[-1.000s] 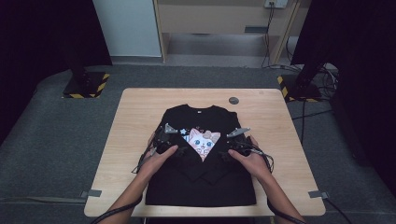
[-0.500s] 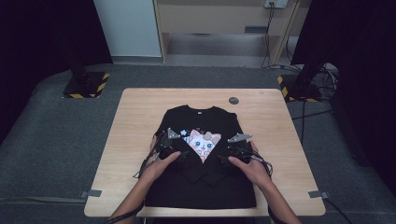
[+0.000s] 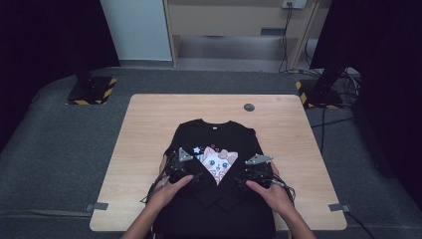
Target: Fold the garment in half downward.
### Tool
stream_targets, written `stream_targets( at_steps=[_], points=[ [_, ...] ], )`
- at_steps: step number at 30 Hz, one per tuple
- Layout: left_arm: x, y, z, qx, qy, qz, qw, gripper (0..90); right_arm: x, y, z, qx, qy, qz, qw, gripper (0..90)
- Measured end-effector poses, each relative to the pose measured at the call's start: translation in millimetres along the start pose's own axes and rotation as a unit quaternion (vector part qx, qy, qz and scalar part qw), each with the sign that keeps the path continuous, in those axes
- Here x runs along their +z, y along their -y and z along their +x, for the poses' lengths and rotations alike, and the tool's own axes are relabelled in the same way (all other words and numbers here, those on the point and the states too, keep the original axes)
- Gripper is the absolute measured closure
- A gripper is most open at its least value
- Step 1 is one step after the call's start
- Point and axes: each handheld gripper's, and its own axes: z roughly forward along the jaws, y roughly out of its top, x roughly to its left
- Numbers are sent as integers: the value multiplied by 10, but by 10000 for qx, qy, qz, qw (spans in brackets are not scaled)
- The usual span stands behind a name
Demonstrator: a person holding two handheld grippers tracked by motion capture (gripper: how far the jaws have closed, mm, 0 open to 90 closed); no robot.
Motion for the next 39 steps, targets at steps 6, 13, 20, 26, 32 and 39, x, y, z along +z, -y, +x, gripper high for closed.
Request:
stream_targets(
  at_steps=[6,13,20,26,32,39],
  points=[
    [-63,69,-115,2,-6,-6,10000,0,-108,117,69,-20,-27,12,10000,37],
    [-125,109,-229,-42,-16,78,10000,0,-203,210,119,-45,-50,56,10000,37],
    [-198,-176,-227,12,210,-173,9996,19,-282,-11,88,-144,-148,22,9998,43],
    [-9,-365,-74,-14,188,-40,9998,36,-123,-288,-36,-227,-132,141,9996,42],
    [168,-302,-5,-53,209,224,9995,29,87,-275,-120,-170,-138,362,9991,47],
    [180,-234,-44,100,97,135,9998,11,127,-202,-67,-161,-113,302,9993,26]
  ],
)
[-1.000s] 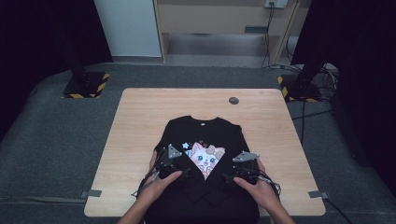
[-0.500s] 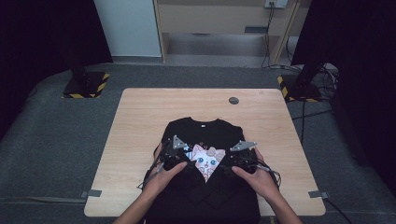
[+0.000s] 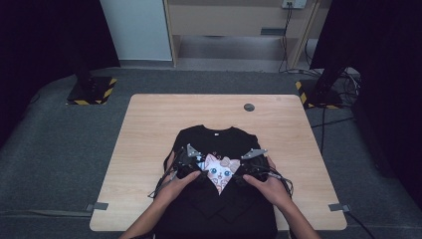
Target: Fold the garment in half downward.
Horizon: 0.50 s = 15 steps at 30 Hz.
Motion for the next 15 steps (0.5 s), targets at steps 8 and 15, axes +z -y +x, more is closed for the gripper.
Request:
stream_targets(
  at_steps=[8,15],
  points=[
    [-23,84,-54,-93,-105,-202,9997,0,-12,70,24,96,61,-225,9997,25],
    [-78,171,-113,-145,-157,-306,9993,0,-37,125,81,148,108,-311,9993,23]
  ],
)
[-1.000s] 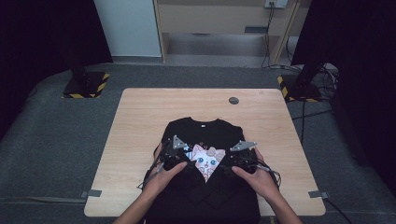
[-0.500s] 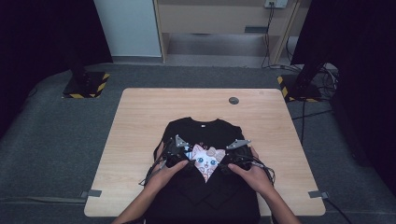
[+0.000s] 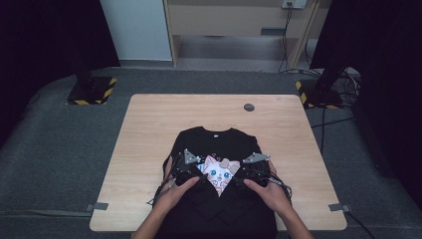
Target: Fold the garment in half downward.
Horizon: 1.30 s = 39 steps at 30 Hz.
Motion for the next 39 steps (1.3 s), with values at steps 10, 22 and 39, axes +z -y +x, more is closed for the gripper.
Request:
stream_targets(
  at_steps=[10,22,39],
  points=[
    [-58,54,-50,8,14,16,10000,0,-51,55,66,-62,-48,10,10000,22],
    [-105,103,-94,30,18,14,10000,0,-102,113,130,-73,-61,2,10000,22],
    [-74,-42,-102,-2,48,116,9999,3,-56,4,170,-221,-162,281,9992,4]
  ],
)
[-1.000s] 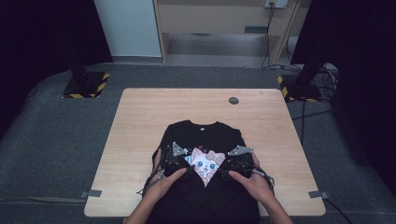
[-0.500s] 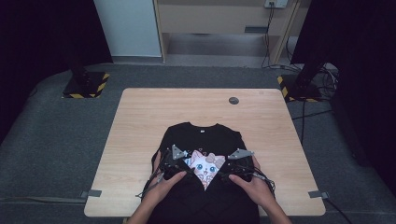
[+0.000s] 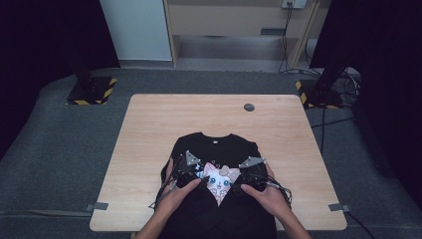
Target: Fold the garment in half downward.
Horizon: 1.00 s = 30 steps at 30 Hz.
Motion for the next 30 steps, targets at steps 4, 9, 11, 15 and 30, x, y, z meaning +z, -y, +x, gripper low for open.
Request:
stream_targets(
  at_steps=[4,9,11,15,30],
  points=[
    [53,13,-23,167,31,120,9998,0,4,0,8,-15,-3,-19,10000,6],
    [3,78,-45,135,17,68,9999,0,-32,74,31,-67,-56,-134,9999,7],
    [-12,96,-59,134,14,59,9999,0,-39,82,39,-62,-63,-128,9999,7],
    [-71,166,-111,136,29,29,9999,0,-96,151,96,-118,-104,-120,9998,7],
    [-205,284,-226,89,-18,127,9999,0,-164,243,160,-182,-150,-152,9996,5]
  ],
)
